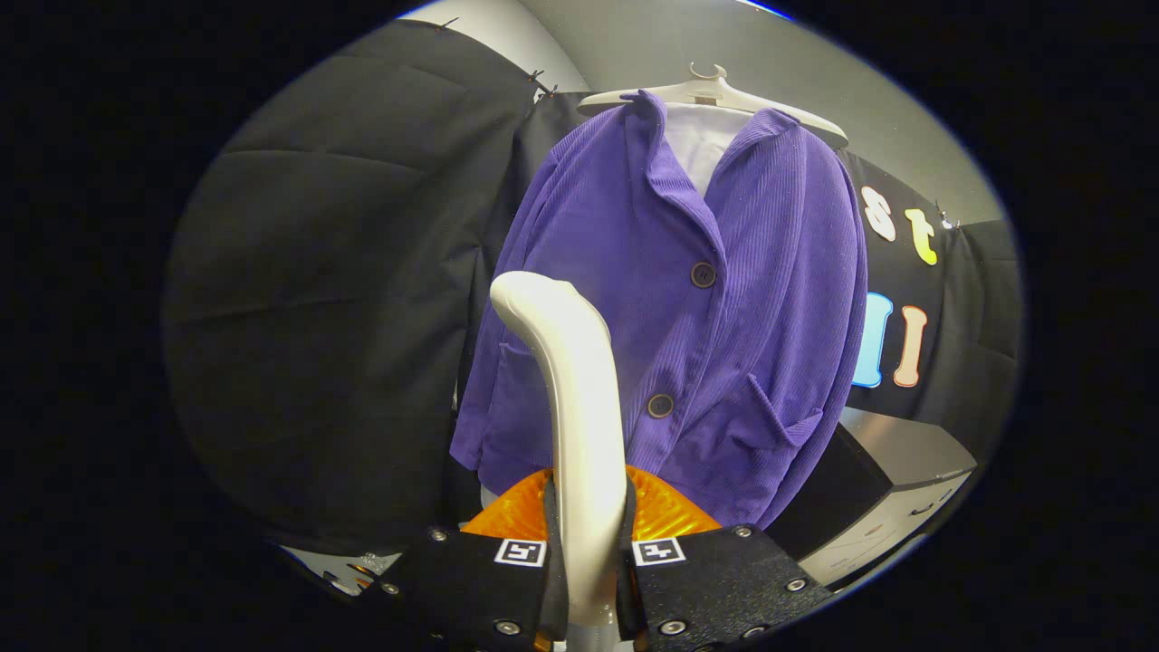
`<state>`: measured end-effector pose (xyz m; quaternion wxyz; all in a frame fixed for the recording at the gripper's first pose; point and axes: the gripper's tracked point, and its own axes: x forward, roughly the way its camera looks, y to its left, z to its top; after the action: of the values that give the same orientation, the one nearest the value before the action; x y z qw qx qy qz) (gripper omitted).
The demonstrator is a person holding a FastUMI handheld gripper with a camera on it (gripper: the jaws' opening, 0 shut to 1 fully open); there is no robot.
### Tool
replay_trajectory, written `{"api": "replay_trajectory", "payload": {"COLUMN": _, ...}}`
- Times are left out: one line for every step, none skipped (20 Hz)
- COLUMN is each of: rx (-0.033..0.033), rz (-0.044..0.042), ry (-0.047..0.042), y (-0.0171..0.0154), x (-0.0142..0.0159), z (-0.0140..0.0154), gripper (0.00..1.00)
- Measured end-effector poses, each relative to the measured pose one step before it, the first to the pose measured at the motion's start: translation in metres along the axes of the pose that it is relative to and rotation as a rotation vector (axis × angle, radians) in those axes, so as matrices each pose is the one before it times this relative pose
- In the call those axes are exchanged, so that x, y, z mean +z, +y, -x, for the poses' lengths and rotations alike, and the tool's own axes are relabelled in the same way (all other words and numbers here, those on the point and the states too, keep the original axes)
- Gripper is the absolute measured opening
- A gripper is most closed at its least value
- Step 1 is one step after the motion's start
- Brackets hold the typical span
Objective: Iron the clothes twice with a garment steamer, once on the left side and once on the right side.
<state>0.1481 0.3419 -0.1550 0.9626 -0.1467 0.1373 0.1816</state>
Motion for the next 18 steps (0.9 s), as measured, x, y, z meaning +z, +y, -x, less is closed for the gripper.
{"api": "replay_trajectory", "payload": {"rx": 0.00376, "rz": 0.00151, "ry": 0.00639, "y": 0.00157, "x": -0.00549, "z": 0.00171, "gripper": 0.20}}
{"api": "replay_trajectory", "payload": {"rx": 0.00314, "rz": 0.00001, "ry": 0.00970, "y": 0.00108, "x": -0.00506, "z": 0.00055, "gripper": 0.20}}
{"api": "replay_trajectory", "payload": {"rx": 0.00394, "rz": -0.00147, "ry": 0.00784, "y": 0.00111, "x": -0.00637, "z": 0.00149, "gripper": 0.20}}
{"api": "replay_trajectory", "payload": {"rx": 0.00350, "rz": 0.00051, "ry": 0.01059, "y": 0.00118, "x": -0.00661, "z": 0.00100, "gripper": 0.20}}
{"api": "replay_trajectory", "payload": {"rx": 0.00421, "rz": 0.00028, "ry": 0.01388, "y": 0.00164, "x": -0.00799, "z": 0.00049, "gripper": 0.20}}
{"api": "replay_trajectory", "payload": {"rx": 0.00661, "rz": -0.00648, "ry": 0.01474, "y": 0.00256, "x": -0.00737, "z": -0.00025, "gripper": 0.20}}
{"api": "replay_trajectory", "payload": {"rx": 0.00423, "rz": -0.00316, "ry": 0.01270, "y": 0.00167, "x": -0.00745, "z": -0.00045, "gripper": 0.20}}
{"api": "replay_trajectory", "payload": {"rx": -0.00208, "rz": 0.00464, "ry": 0.01426, "y": 0.00036, "x": -0.00743, "z": -0.00233, "gripper": 0.20}}
{"api": "replay_trajectory", "payload": {"rx": 0.00157, "rz": -0.00045, "ry": 0.01721, "y": -0.00011, "x": -0.00741, "z": -0.00066, "gripper": 0.20}}
{"api": "replay_trajectory", "payload": {"rx": 0.00518, "rz": -0.00748, "ry": 0.01302, "y": 0.00063, "x": -0.00765, "z": -0.00149, "gripper": 0.20}}
{"api": "replay_trajectory", "payload": {"rx": 0.00309, "rz": -0.00392, "ry": 0.01166, "y": 0.00146, "x": -0.00681, "z": -0.00115, "gripper": 0.20}}
{"api": "replay_trajectory", "payload": {"rx": 0.00266, "rz": 0.00051, "ry": 0.00886, "y": 0.00099, "x": -0.00585, "z": 0.00067, "gripper": 0.20}}
{"api": "replay_trajectory", "payload": {"rx": 0.00372, "rz": 0.00058, "ry": 0.00957, "y": 0.00113, "x": -0.00579, "z": 0.00123, "gripper": 0.20}}
{"api": "replay_trajectory", "payload": {"rx": 0.00555, "rz": -0.00280, "ry": 0.00979, "y": 0.00069, "x": -0.00621, "z": 0.00137, "gripper": 0.20}}
{"api": "replay_trajectory", "payload": {"rx": 0.00557, "rz": -0.00336, "ry": 0.00885, "y": 0.00053, "x": -0.00576, "z": 0.00205, "gripper": 0.20}}
{"api": "replay_trajectory", "payload": {"rx": 0.00697, "rz": -0.00034, "ry": 0.00786, "y": 0.00052, "x": -0.00521, "z": 0.00345, "gripper": 0.20}}
{"api": "replay_trajectory", "payload": {"rx": 0.00842, "rz": 0.00238, "ry": 0.00477, "y": -0.00002, "x": -0.00490, "z": 0.00513, "gripper": 0.20}}
{"api": "replay_trajectory", "payload": {"rx": 0.00764, "rz": 0.00318, "ry": 0.00676, "y": -0.00135, "x": -0.00486, "z": 0.00722, "gripper": 0.20}}
